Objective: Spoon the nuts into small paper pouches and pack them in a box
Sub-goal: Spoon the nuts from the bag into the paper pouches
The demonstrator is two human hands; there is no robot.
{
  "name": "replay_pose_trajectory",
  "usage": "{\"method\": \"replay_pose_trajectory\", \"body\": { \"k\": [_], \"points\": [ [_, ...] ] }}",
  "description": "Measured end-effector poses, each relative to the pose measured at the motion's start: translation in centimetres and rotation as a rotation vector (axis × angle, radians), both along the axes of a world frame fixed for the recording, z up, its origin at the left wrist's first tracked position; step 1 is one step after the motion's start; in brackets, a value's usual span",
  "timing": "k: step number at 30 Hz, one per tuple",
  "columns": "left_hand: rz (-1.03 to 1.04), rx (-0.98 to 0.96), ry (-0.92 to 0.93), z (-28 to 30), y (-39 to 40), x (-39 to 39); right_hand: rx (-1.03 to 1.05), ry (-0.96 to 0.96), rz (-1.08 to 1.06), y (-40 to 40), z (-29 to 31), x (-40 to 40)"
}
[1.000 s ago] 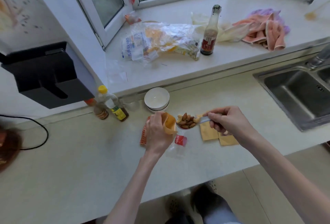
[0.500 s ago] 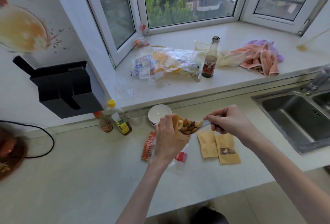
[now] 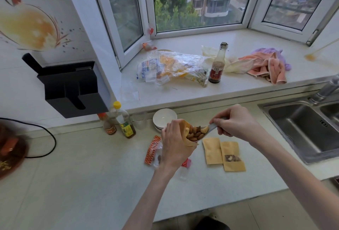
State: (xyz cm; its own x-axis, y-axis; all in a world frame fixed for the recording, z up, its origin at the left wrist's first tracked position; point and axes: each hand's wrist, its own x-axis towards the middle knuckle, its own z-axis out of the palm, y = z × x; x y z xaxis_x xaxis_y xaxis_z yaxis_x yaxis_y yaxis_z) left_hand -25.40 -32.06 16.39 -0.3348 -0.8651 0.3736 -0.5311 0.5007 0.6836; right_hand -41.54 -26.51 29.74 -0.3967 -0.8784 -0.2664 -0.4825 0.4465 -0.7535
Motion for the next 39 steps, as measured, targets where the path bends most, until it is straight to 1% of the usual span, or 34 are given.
{"method": "replay_pose_trajectory", "body": {
  "k": [4, 13, 18, 24, 27, 33, 36, 39],
  "points": [
    [-0.003, -0.011, -0.007, 0.2, 0.2, 0.1, 0.007, 0.026, 0.011, 0.1, 0.4, 0.1],
    [-0.032, -0.023, -0.014, 0.7, 0.8, 0.2, 0.003, 0.161, 0.071, 0.2, 1.3, 1.0],
    [-0.047, -0.003, -0.029, 0.5, 1.1, 0.4, 0.010, 0.198, 0.098, 0.2, 1.5, 1.5],
    [-0.030, 0.013, 0.013, 0.5, 1.6, 0.7, 0.007, 0.252, 0.132, 0.3, 1.5, 2.0],
    [-0.044, 0.049, 0.002, 0.4, 1.9, 1.0, -0.005, 0.290, 0.150, 0.6, 1.7, 2.4],
    [-0.048, 0.108, 0.022, 0.0, 2.2, 1.5, -0.133, 0.466, 0.226, 1.0, 2.2, 3.4],
    [-0.047, 0.132, 0.032, -0.5, 2.1, 1.6, -0.169, 0.468, 0.218, 1.2, 2.3, 3.6],
    [-0.019, 0.234, 0.081, -1.4, 1.8, 1.9, -0.207, 0.411, 0.150, 1.6, 2.1, 3.0]
  ]
}}
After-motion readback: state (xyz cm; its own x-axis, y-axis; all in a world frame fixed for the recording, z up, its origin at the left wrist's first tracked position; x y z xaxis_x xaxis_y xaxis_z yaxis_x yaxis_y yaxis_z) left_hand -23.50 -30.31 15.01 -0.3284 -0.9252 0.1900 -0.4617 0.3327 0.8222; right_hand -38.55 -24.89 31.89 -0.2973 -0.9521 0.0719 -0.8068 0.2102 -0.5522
